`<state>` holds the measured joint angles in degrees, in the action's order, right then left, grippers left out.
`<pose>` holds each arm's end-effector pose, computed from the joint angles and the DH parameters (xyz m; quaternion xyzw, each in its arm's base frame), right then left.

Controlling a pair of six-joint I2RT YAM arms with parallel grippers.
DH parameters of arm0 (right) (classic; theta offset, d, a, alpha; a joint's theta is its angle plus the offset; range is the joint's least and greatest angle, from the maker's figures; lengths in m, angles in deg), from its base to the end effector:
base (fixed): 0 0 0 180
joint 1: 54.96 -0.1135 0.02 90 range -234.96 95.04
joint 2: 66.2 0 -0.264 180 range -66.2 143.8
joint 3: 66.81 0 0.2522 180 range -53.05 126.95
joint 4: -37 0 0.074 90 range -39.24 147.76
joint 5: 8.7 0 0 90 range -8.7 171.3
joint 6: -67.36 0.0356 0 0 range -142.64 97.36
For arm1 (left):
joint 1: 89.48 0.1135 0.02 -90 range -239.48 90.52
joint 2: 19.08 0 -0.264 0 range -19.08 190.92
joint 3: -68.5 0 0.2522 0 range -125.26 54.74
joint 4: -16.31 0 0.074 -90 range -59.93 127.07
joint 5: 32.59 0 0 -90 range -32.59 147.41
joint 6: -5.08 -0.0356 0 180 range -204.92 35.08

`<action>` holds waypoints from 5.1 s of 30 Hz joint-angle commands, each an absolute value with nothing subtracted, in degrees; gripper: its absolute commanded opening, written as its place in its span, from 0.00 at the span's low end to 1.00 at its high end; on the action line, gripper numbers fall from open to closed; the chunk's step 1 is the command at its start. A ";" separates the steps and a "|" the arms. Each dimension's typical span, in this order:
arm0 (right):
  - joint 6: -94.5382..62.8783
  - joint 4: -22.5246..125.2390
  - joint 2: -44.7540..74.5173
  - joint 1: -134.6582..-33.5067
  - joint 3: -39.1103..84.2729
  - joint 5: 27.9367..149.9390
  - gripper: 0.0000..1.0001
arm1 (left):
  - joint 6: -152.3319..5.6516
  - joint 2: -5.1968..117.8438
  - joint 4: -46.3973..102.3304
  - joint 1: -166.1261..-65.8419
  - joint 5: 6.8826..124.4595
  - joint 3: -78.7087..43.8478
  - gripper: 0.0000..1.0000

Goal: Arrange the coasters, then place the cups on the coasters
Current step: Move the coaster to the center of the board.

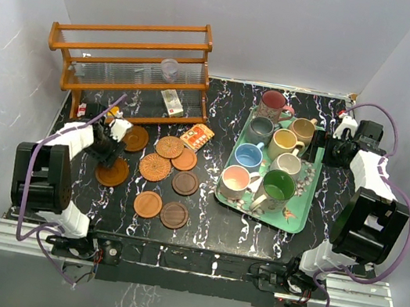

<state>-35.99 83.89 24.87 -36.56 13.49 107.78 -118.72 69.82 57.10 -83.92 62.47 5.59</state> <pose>0.3175 -0.0889 0.2409 -0.0225 0.9368 0.1374 0.3209 0.2837 0.0245 0.1663 0.2473 0.9469 0.0270 0.2039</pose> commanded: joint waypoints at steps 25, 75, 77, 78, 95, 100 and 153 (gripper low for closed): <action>-36.17 83.15 24.97 -36.50 14.97 107.50 0.98 | -118.06 80.88 43.06 -76.03 53.85 2.76 0.51; -36.27 83.46 25.23 -36.50 15.24 107.41 0.98 | -109.15 70.00 46.87 -80.79 74.01 1.00 0.59; -36.27 83.51 25.22 -36.50 15.24 107.48 0.98 | -109.32 69.06 46.41 -82.66 74.31 0.63 0.60; -36.27 83.54 25.20 -36.50 15.24 107.44 0.98 | -109.47 68.89 46.20 -83.69 74.25 0.54 0.61; -36.35 83.46 25.47 -36.50 15.13 107.18 0.99 | -111.03 81.99 45.48 -94.13 78.50 -8.97 0.61; -36.36 83.55 25.78 -36.50 15.15 107.22 0.98 | -111.38 82.82 48.04 -94.14 80.48 -8.16 0.60; -36.36 83.72 25.19 -36.50 15.24 107.33 0.98 | -113.55 74.65 53.19 -107.81 86.44 0.86 0.56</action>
<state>-36.01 84.87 26.11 -36.56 13.49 107.16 -114.42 73.60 54.50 -107.77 87.76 1.92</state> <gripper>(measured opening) 0.983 0.568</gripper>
